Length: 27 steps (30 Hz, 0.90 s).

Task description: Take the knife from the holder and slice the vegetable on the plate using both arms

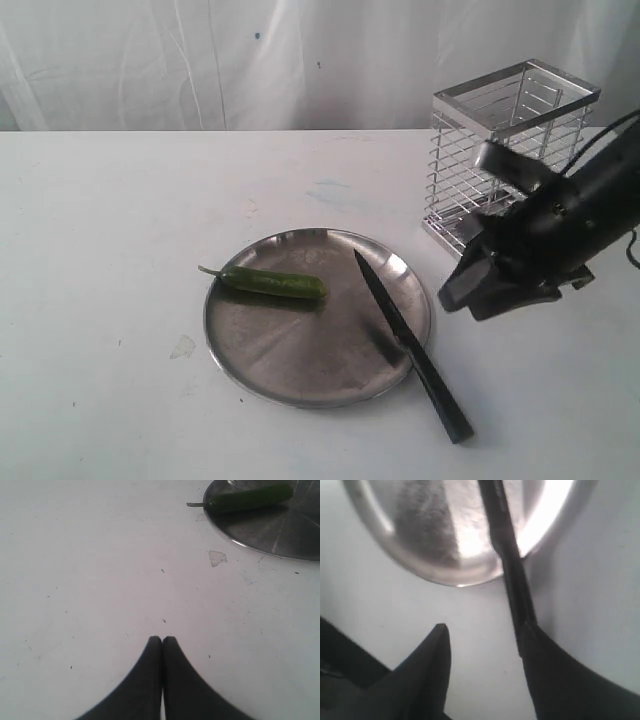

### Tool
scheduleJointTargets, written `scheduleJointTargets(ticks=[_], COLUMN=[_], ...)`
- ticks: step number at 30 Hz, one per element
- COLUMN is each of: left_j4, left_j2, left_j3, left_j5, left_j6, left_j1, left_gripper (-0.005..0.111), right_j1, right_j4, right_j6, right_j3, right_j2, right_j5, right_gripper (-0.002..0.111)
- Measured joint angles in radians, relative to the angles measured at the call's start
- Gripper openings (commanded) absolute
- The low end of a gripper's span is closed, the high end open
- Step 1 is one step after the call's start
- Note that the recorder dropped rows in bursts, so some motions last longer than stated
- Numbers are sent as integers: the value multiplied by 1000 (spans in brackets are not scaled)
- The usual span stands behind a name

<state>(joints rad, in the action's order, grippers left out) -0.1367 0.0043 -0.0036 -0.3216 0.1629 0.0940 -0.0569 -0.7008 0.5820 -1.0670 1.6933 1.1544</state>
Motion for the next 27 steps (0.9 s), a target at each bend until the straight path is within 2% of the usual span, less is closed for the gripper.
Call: scheduleJointTargets(ticks=[4,9,12,17,27], left_j4=[0,0,0,0,0], left_j2=[0,0,0,0,0], left_j3=[0,0,0,0,0], left_j5=[0,0,0,0,0], left_j6=[0,0,0,0,0], left_j1=[0,0,0,0,0], left_gripper=[0,0,0,0,0], right_j1=[102,115,109,85,-23], right_j4=[-218,-238,-248,-262,-279], right_j6=[278,447,475,479,559], right_j3=[40,155,204,231,238], right_j2=[-11,0,14,22,72], right_j5=[38,53,-43,-154,-208], right_gripper=[42,42,46,63,64])
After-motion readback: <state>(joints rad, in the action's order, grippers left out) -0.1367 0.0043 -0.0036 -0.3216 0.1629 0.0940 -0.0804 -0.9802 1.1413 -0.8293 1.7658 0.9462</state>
